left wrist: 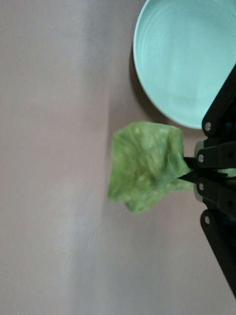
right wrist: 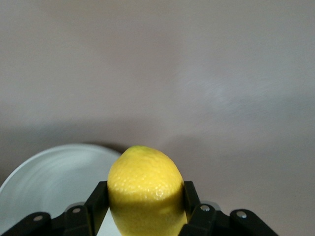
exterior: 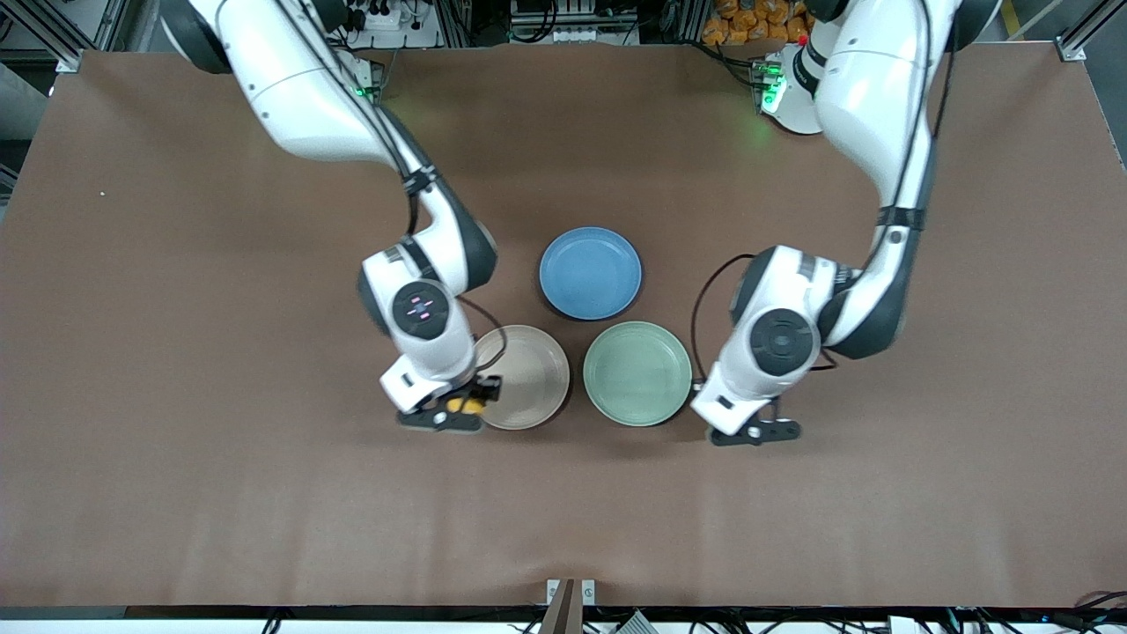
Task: Pick lemon and lettuce from plates
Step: 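Lift the lemon with the right gripper while the left gripper lifts lettuce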
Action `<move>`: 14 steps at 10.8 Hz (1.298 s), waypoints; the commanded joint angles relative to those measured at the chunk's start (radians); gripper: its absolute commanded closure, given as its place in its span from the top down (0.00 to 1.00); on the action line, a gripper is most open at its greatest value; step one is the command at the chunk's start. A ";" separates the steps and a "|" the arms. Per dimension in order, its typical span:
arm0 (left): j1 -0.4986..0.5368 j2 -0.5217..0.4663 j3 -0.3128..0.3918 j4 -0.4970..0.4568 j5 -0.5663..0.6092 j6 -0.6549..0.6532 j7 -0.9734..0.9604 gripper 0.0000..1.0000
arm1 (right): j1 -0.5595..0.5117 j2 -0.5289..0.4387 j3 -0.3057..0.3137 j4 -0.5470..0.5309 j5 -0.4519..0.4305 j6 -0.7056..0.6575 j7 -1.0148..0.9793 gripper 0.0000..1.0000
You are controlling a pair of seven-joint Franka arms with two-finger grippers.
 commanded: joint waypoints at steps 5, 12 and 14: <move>0.160 -0.076 -0.006 -0.026 0.011 -0.159 0.099 0.00 | -0.207 -0.075 0.017 -0.013 0.035 -0.108 -0.271 0.00; 0.250 -0.035 -0.004 -0.052 0.014 -0.196 0.233 0.00 | -0.412 -0.331 0.009 -0.171 0.034 -0.186 -0.560 0.00; 0.257 -0.020 -0.004 -0.068 0.022 -0.196 0.242 0.04 | -0.455 -0.391 0.009 -0.217 0.034 -0.195 -0.559 0.00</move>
